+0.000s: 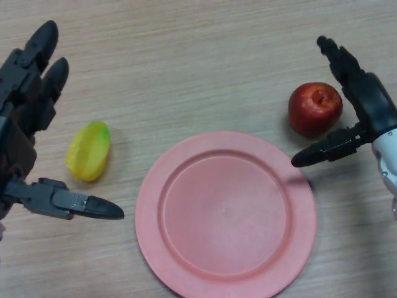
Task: Pick up the red apple and place it on the plate
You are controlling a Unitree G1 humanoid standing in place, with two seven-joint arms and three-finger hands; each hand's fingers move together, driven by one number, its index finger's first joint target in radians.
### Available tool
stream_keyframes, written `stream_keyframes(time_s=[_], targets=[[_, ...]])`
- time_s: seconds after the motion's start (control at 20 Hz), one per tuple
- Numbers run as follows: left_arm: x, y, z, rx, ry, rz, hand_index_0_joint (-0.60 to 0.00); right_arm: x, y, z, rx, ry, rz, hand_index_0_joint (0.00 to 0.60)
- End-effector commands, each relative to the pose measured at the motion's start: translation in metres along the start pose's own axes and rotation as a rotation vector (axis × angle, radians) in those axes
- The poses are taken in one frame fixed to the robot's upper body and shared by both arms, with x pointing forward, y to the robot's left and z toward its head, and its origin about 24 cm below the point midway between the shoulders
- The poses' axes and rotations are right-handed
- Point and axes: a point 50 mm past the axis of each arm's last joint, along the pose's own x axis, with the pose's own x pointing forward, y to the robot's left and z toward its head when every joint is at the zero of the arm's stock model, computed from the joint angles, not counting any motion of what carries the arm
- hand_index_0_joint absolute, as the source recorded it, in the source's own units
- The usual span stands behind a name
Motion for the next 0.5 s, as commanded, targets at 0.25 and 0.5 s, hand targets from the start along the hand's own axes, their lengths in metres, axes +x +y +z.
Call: stream_keyframes(time_s=[0.25,0.5], targets=[[-0.01,0.019,0.035,0.125,-0.239,0.084,0.0,0.021,-0.022,0.04,-0.059,-0.195,-0.17,0.6],[-0.013,0.019,0.037,0.125,-0.236,0.086,0.0,-0.009,-0.01,0.076,0.036,-0.302,-0.081,0.6]])
